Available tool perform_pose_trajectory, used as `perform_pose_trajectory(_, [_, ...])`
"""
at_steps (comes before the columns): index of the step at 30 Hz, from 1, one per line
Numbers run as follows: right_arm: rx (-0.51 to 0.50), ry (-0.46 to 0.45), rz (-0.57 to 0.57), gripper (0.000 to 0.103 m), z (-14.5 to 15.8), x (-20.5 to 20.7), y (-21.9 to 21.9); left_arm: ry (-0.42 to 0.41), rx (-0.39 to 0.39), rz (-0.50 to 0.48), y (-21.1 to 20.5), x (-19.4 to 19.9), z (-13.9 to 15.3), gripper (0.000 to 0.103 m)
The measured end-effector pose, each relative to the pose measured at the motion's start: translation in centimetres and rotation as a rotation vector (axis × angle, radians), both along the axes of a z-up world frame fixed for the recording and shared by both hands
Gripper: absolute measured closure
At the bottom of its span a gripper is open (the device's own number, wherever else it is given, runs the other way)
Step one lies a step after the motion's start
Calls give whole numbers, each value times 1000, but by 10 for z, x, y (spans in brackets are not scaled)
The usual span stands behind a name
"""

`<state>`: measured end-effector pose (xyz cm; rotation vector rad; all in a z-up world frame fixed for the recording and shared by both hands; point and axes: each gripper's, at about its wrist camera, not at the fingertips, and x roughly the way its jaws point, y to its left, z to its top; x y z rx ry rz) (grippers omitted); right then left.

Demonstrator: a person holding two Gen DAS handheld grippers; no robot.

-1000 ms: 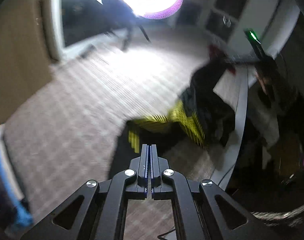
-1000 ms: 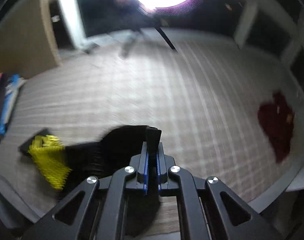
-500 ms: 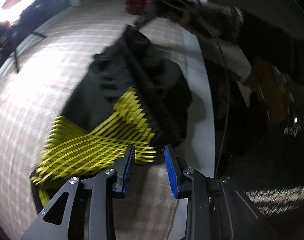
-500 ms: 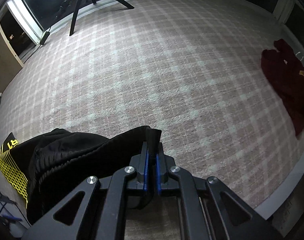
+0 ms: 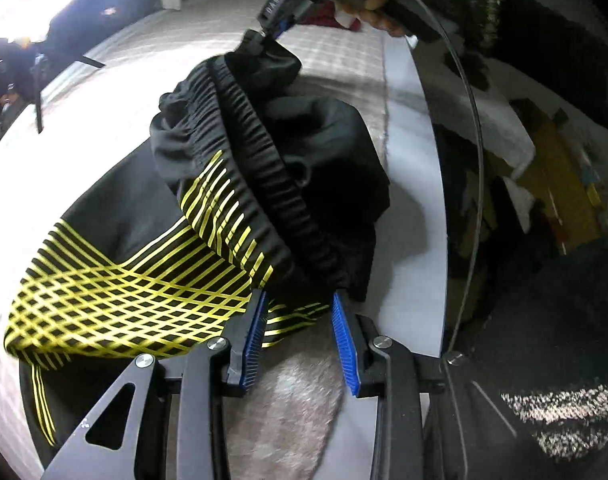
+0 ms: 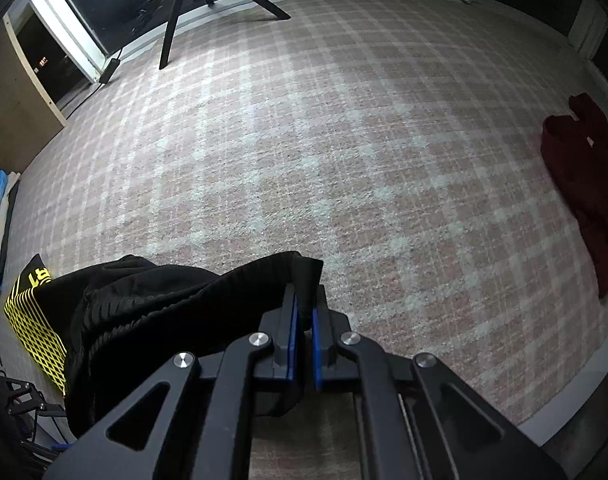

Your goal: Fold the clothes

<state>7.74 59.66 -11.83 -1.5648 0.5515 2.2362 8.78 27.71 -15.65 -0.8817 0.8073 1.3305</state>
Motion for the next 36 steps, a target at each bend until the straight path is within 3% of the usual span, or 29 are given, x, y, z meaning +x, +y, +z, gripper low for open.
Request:
perform_pose_trajectory(3, [-7, -5, 12, 97, -1, 3, -1, 50, 25, 49, -10, 8, 2, 62])
perform_pose_trajectory(11, [-20, -3, 40, 97, 0, 11, -3, 217, 12, 67, -8, 24, -6, 55])
perform_pose_trajectory(17, [-30, 20, 58, 97, 6, 19, -5, 217, 20, 95, 14, 26, -11, 56])
perform_pose_trajectory(18, [-31, 29, 60, 97, 9, 22, -5, 203, 28, 110, 15, 23, -9, 58])
perform_pose_trajectory(21, [-35, 59, 66, 97, 17, 29, -5, 125, 63, 183, 14, 3, 6, 96])
perform_pose_trajectory(22, [-36, 68, 68, 97, 19, 31, -5, 92, 77, 214, 12, -7, 12, 96])
perform_pose_trajectory(25, [-41, 102, 73, 97, 28, 38, -5, 55, 141, 319, -2, -38, 47, 96])
perform_pose_trajectory(27, [-50, 170, 77, 97, 51, 44, -10, 64, 202, 402, -19, -66, 85, 97])
perform_pose_trajectory(30, [-34, 309, 113, 97, 103, 48, -28, 110, 293, 513, -50, -107, 149, 97])
perform_pose_trajectory(34, [20, 499, 207, 97, 196, 38, -68, 155, 440, 614, -100, -145, 244, 97])
perform_pose_trajectory(36, [34, 576, 253, 97, 238, 30, -89, 232, 483, 629, -120, -146, 289, 97])
